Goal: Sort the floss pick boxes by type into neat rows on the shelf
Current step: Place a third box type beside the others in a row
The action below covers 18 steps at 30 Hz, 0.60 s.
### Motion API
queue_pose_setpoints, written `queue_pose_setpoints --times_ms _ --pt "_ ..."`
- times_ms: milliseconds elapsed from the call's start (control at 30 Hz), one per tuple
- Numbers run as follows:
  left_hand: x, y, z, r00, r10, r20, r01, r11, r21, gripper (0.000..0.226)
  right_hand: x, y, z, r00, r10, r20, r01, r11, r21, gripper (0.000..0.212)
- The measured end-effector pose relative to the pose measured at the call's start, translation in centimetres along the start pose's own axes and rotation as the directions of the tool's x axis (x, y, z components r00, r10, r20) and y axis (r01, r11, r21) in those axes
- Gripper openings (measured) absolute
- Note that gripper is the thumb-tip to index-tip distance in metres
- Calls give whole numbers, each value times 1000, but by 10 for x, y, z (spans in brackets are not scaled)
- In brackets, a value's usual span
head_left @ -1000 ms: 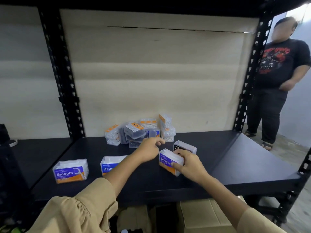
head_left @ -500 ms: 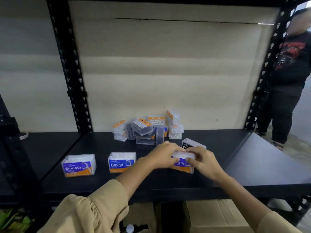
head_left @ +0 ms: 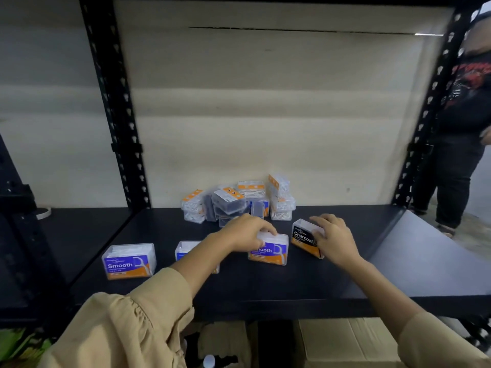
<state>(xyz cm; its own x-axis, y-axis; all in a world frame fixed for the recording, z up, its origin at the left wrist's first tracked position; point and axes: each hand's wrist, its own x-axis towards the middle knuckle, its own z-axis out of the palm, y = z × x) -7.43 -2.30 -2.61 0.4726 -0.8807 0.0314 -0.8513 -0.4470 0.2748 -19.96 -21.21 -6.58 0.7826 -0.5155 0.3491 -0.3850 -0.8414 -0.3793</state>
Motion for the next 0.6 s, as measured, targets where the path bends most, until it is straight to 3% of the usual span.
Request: queue_pose_setpoints --times_ms 100,267,433,600 --pt "2 -6 -8 999 -12 53 12 1000 9 42 6 2 1 992 36 119 -43 998 50 38" --pt "9 -4 -8 996 3 84 -1 1000 -19 32 10 2 3 987 109 119 -129 977 172 39" --pt "15 -16 -18 989 -3 149 -5 999 52 46 8 2 -6 979 52 195 -91 977 194 39" --pt "1 -58 -36 978 -97 185 86 994 68 46 0 -5 -10 967 -29 254 -46 958 283 36"
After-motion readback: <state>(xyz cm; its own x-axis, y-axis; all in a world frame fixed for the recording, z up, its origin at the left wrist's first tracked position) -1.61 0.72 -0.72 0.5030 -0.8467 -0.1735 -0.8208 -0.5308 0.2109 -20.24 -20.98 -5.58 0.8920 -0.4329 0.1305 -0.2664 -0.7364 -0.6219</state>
